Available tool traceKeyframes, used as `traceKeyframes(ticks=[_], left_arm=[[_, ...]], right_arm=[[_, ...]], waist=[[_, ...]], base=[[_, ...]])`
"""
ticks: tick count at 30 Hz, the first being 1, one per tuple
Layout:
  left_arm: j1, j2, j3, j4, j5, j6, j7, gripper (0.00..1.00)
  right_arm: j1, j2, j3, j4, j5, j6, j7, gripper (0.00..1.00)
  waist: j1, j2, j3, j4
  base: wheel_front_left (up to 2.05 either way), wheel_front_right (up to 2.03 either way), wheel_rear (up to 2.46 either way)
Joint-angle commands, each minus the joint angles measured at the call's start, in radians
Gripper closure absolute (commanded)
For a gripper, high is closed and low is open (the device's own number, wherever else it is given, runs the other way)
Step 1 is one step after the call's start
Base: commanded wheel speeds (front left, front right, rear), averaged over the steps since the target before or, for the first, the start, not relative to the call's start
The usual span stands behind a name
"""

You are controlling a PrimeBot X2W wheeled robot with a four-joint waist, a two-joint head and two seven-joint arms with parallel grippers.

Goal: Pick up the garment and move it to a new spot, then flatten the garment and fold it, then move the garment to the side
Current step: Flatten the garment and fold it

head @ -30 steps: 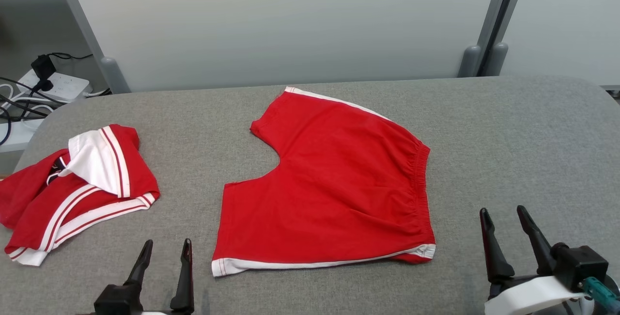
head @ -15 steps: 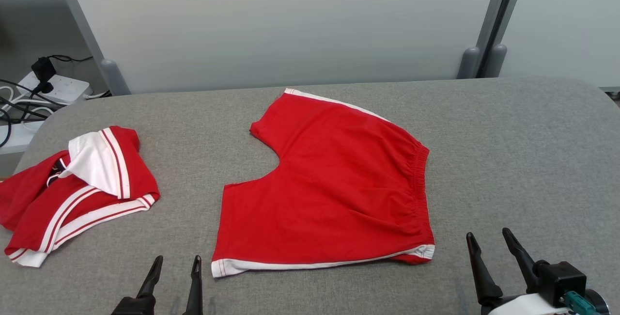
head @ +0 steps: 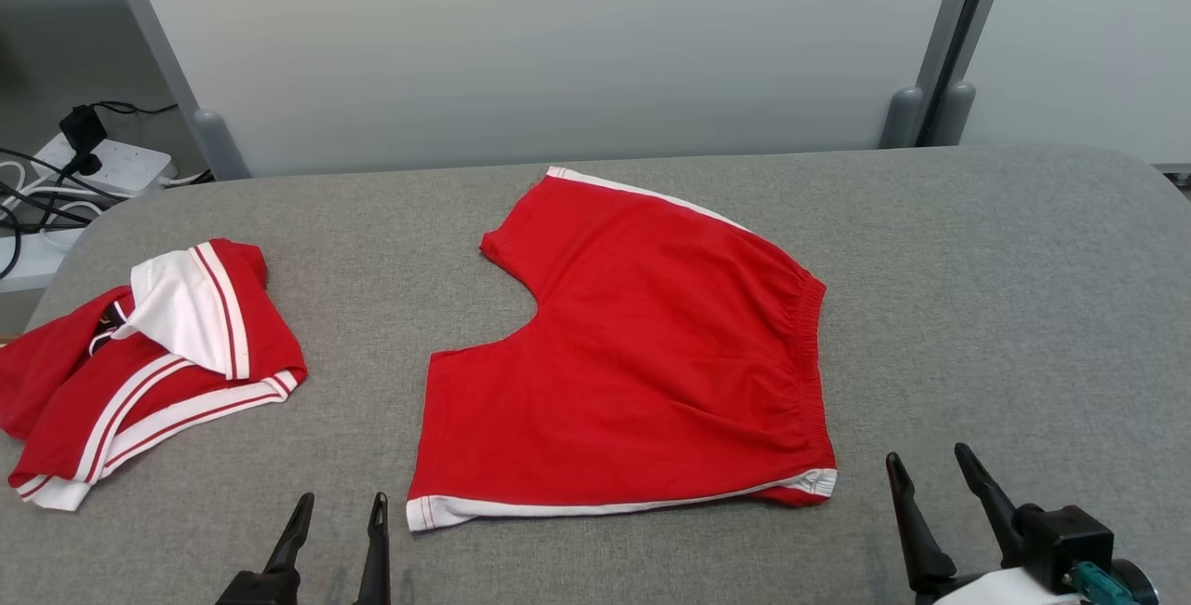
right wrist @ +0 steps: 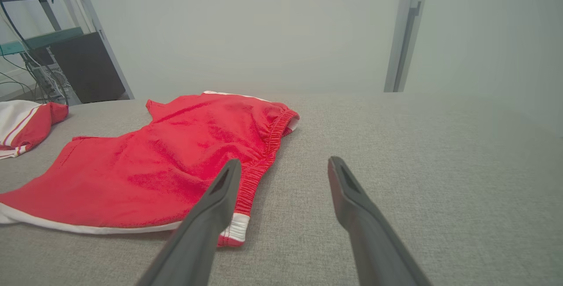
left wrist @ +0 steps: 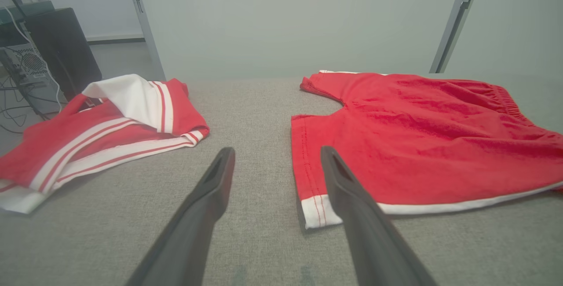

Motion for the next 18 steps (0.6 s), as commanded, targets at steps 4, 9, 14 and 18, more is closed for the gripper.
traceKeyframes(ticks=[4,9,14,18], left_arm=[[-0.029,0.004,0.021,-0.016,-0.011,-0.010,-0.013,0.00],[-0.041,0.004,0.000,-0.018,-0.022,-0.022,-0.013,0.00],[-0.049,0.004,-0.006,-0.027,-0.022,-0.027,-0.013,0.00],[-0.055,0.004,0.000,-0.032,-0.013,-0.038,-0.013,0.00]], right_arm=[[-0.039,-0.021,0.064,0.035,0.022,0.004,-0.013,0.00],[-0.074,-0.038,0.099,0.134,0.072,0.004,-0.013,0.00],[-0.105,-0.050,0.106,0.205,0.118,0.004,-0.013,0.00],[-0.126,-0.060,0.112,0.258,0.142,0.004,-0.013,0.00]], waist=[[0.0000,0.0000,0.005,0.008],[0.0000,0.0000,0.018,0.046],[0.0000,0.0000,0.032,0.105],[0.0000,0.0000,0.045,0.144]], base=[[0.00,0.00,0.00],[0.00,0.00,0.00],[0.00,0.00,0.00],[0.00,0.00,0.00]])
